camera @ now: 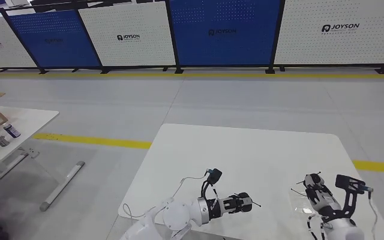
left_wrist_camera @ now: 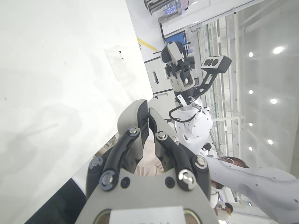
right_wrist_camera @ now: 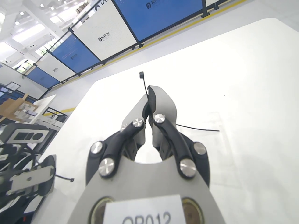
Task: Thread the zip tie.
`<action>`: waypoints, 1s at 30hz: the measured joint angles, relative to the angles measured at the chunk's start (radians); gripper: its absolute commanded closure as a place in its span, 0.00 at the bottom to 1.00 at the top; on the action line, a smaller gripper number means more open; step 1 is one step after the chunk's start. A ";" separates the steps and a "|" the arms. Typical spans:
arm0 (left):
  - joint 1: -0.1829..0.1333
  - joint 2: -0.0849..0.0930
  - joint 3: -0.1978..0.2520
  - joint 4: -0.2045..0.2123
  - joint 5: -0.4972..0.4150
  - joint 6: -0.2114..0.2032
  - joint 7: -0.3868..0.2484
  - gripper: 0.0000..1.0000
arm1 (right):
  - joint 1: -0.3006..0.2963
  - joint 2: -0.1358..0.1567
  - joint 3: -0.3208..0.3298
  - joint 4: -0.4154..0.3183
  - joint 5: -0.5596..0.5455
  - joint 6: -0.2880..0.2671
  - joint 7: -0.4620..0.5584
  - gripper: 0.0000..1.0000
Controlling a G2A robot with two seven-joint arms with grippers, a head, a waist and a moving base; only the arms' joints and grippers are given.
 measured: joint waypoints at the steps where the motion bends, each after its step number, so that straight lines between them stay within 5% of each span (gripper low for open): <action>1: 0.000 0.000 0.000 0.000 0.000 0.000 0.000 1.00 | -0.010 -0.004 0.004 0.000 0.023 -0.010 -0.035 1.00; 7: 0.000 0.000 0.000 0.000 0.000 0.000 0.000 1.00 | -0.072 -0.022 0.014 0.023 0.090 -0.082 -0.185 1.00; 14: 0.000 0.000 0.000 0.000 0.000 0.000 0.000 1.00 | -0.038 -0.043 -0.050 0.086 0.088 -0.127 -0.209 1.00; 30: 0.000 0.000 0.000 0.000 0.000 0.000 0.000 1.00 | -0.010 -0.050 -0.066 0.102 0.074 -0.118 -0.192 1.00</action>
